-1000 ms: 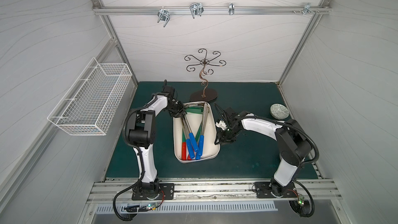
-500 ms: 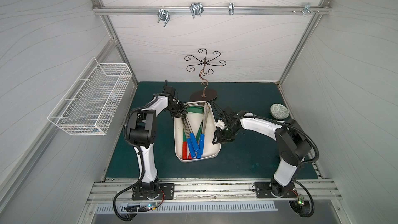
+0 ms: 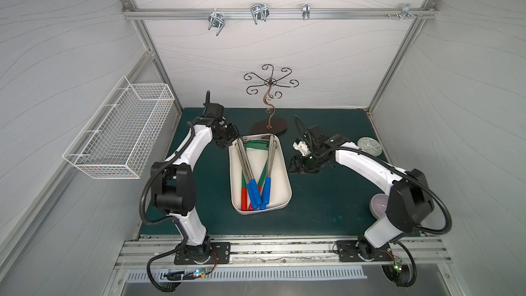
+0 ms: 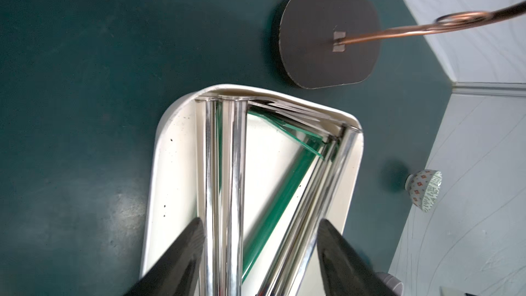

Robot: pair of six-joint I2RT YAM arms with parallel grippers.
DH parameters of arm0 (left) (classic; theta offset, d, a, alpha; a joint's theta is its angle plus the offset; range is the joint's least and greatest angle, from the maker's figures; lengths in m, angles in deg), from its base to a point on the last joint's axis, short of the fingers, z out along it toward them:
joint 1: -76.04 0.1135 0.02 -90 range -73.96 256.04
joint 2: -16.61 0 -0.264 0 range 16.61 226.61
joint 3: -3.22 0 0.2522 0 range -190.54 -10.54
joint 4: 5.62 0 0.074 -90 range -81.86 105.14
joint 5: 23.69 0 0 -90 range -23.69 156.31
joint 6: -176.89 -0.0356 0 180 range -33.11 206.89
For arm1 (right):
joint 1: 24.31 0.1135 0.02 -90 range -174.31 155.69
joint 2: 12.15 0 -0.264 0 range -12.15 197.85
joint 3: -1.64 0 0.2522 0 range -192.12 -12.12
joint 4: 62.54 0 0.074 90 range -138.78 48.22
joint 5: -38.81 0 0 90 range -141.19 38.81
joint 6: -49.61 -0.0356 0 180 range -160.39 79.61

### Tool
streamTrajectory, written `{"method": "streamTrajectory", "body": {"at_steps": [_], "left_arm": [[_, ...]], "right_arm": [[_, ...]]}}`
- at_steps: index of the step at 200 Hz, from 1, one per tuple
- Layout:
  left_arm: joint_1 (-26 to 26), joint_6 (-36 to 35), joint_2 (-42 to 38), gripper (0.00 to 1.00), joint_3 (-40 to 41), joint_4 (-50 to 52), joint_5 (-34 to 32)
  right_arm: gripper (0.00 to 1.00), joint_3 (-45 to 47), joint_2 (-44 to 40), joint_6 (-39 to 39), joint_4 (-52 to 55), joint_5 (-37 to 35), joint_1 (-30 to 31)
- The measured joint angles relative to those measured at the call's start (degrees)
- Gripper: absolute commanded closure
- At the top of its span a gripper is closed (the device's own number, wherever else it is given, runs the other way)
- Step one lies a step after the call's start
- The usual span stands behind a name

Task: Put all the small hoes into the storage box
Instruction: Place the hoe in the storage box, then reset both arms

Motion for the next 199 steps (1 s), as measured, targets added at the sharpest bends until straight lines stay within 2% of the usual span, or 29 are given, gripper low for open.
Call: {"method": "streamTrajectory", "body": {"at_steps": [20, 28, 33, 60, 90, 117, 158, 178, 199], "left_arm": [[0.0, -1.1, -9.3, 0.33, 5.5, -2.5, -3.1], [0.0, -1.7, -13.5, 0.33, 8.6, -3.8, -4.7], [0.1, -2.1, -15.8, 0.32, 10.5, -4.5, -5.6], [0.7, -4.5, -26.2, 0.3, 22.2, -10.3, -10.4], [1.6, -6.9, -30.2, 0.3, 33.2, -16.1, -14.5], [1.9, -8.2, -32.6, 0.29, 41.4, -22.0, -18.4], [1.9, -11.1, -39.1, 0.27, 52.6, -34.2, -26.2], [2.1, -12.1, -41.3, 0.28, 57.4, -40.2, -30.2], [2.3, -12.9, -41.7, 0.28, 60.6, -44.5, -34.1]], "right_arm": [[0.21, -0.1, -6.2, -0.1, 0.1, -3.5, -3.4], [0.03, 0.0, -8.8, -0.2, -0.3, -5.4, -4.7], [0.01, 0.3, -10.3, -0.2, -0.8, -6.5, -5.3], [0.01, 4.1, -18.3, -0.8, -5.3, -14.1, -6.1], [0.01, 14.8, -23.1, -1.7, -16.3, -21.1, -6.1], [0.01, 24.0, -20.2, 1.2, -24.8, -25.0, -6.1], [0.01, 27.3, -16.4, 7.6, -35.3, -37.9, -6.8], [0.01, 32.5, -17.0, 11.2, -44.5, -43.2, -9.5], [0.01, 38.7, -17.2, 14.4, -51.5, -44.5, -13.6]]}}
